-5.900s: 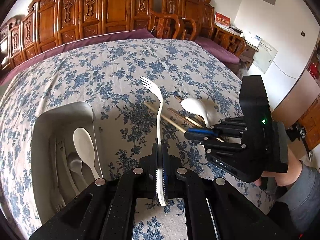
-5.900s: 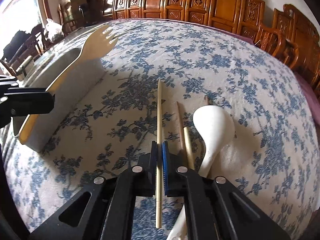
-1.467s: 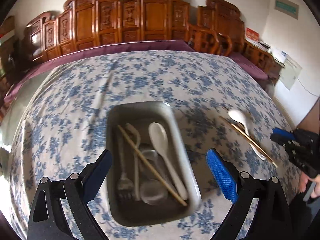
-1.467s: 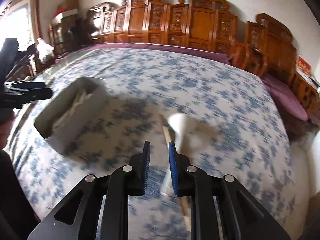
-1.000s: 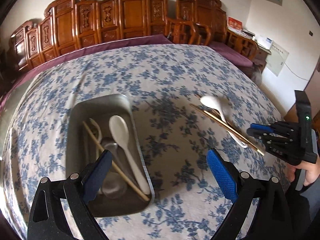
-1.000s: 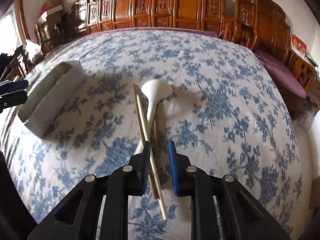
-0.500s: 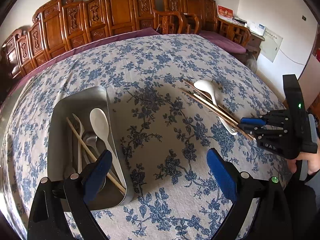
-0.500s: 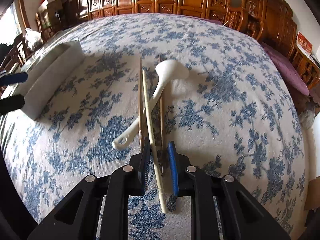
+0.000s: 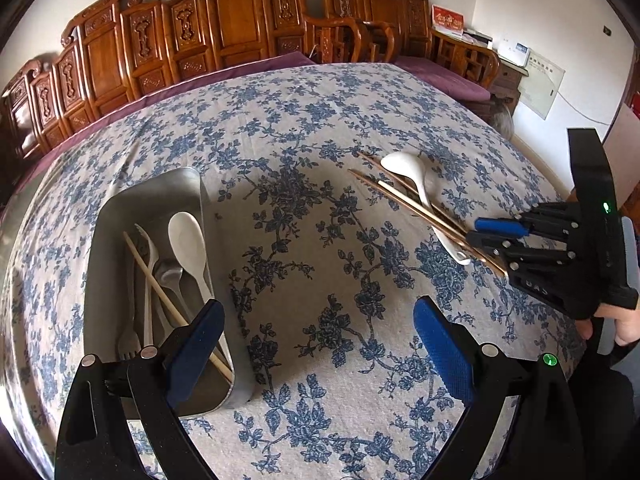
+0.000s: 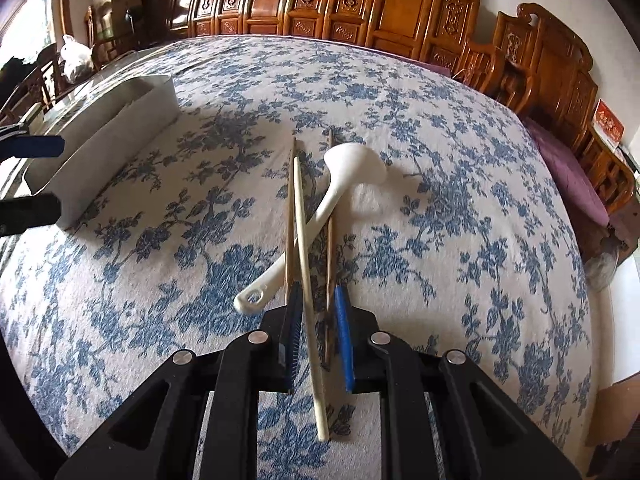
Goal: Organize utensils
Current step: 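Grasp another wooden chopstick from the pile with the right tool, then grasp a wooden chopstick with the left tool while the right tool holds its chopstick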
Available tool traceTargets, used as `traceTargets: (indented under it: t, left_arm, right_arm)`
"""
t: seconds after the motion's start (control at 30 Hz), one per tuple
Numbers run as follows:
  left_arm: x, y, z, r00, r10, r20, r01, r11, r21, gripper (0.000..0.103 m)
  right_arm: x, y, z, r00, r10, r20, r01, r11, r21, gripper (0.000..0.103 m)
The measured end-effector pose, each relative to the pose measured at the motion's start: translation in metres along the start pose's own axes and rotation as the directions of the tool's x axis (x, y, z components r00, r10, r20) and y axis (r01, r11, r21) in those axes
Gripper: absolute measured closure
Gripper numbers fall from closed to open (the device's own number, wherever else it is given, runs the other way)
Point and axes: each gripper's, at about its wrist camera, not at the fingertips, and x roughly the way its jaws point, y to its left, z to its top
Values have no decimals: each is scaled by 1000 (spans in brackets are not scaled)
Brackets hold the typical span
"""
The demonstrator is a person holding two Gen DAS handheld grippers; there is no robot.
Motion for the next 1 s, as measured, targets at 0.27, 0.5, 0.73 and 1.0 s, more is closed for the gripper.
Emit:
traceTargets:
  t: [0.27,0.5,0.73,1.0]
  left_arm:
    - [11,-12,-2,1000,6,-17,-6,1000,13,11]
    - [25,-25,-4,999,20,-44,-20,1000,22,11]
    - [39,-42,9,998,2,-65,-2,1000,-4,11]
    - [57,-81,24,995,-63,-74,60,997,-50,11]
  right_arm:
    - [17,-16,9,999,20,-32,-18,998,61,90]
    - [18,-18,4,999,19,-42,-18,999,37,97]
    - [3,-48,-3,1000,-5,-21,8,989,145,97]
    - [0,-71,-10,1000,-13,-7,14,975,220,97]
